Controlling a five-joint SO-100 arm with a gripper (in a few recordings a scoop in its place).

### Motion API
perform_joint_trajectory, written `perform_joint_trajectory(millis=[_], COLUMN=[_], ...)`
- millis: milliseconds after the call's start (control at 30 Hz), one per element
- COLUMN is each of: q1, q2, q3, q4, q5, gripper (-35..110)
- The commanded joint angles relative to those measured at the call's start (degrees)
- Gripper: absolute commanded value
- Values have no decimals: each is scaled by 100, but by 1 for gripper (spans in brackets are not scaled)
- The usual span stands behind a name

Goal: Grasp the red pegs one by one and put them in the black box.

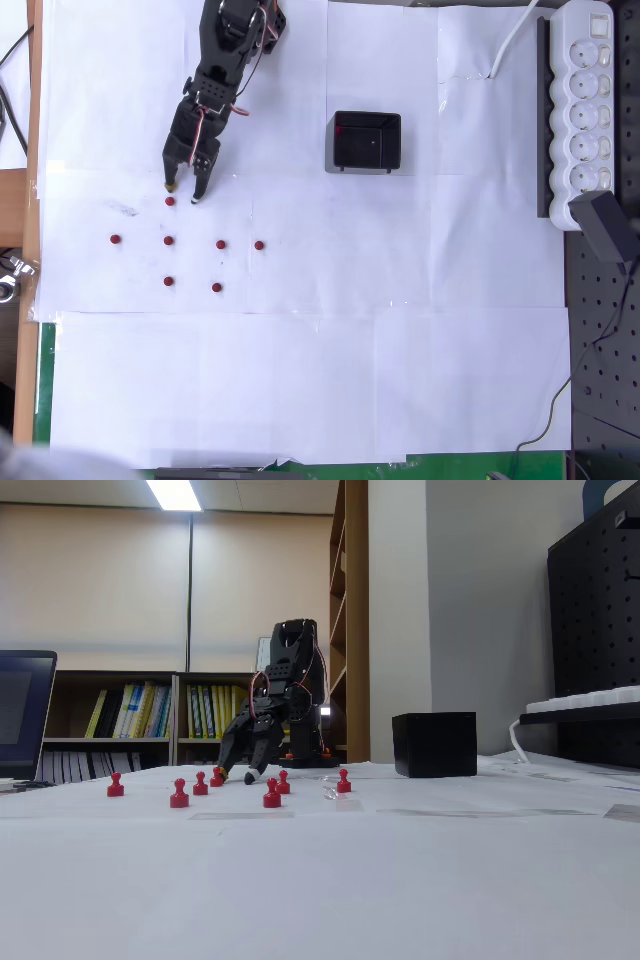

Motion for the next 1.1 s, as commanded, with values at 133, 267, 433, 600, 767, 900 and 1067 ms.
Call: perform_joint_trajectory(millis=[133,267,433,600,767,900,1067], q1=[185,229,264,264,246,237,229], q2=[325,492,650,650,642,615,598], q3=[466,633,773,738,677,615,615], q4=[-88,-88,-62,-26,-18,70,396], q5=[-105,-105,-79,-35,9,70,141], gripper=[17,17,17,13,10,10,8])
